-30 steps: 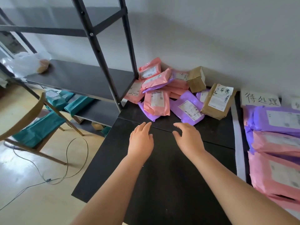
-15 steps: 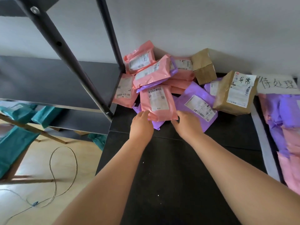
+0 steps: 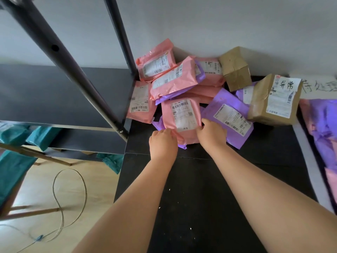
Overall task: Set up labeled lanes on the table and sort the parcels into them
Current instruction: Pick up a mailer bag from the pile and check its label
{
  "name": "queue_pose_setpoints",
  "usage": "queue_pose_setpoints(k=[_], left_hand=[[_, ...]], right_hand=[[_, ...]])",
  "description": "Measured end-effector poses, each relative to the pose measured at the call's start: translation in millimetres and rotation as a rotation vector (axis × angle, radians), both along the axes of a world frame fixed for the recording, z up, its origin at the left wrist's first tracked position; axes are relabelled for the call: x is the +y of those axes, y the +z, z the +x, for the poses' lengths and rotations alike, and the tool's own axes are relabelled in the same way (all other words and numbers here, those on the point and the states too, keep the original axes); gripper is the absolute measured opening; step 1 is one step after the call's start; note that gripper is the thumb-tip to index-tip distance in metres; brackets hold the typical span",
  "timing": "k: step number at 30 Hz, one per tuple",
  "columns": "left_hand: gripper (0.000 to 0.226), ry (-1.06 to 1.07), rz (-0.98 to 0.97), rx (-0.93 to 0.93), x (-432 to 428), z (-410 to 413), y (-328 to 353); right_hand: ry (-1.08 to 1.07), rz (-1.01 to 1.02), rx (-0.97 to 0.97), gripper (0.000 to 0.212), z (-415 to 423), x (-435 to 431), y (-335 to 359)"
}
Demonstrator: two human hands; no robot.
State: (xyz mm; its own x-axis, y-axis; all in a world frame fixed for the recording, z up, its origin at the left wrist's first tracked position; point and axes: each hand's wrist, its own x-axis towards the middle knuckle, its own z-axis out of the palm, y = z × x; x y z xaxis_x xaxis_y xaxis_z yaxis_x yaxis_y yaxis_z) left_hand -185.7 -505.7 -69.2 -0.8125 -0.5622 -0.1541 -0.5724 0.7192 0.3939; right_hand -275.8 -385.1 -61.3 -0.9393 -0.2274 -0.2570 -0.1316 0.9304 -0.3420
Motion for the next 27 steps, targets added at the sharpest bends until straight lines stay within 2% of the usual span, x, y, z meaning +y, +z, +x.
queue_pose_setpoints(k=[7, 11, 14, 20, 27], left_hand=[[0.024, 0.017, 0.072, 0.079, 11, 19, 14], [0.022, 0.098, 0.248, 0.202, 25, 36, 26], [0.016, 0.182, 0.367, 0.26, 41, 48, 49], [0.023, 0.387, 0.522, 0.384, 79, 76, 105], [0.023, 0.405, 0.585, 0.463, 136, 118, 157]], right_hand=[[-0.123, -0.084, 0.0, 0.023, 16, 13, 8], [-0.183, -0.202, 0.012, 0.024, 35, 30, 23], [-0.228, -0.306, 0.022, 0.019, 53, 47, 40], [-0.264, -0.537, 0.066, 0.012, 97, 89, 87], [-0.21, -0.722, 0.141, 0.012, 148, 158, 142]])
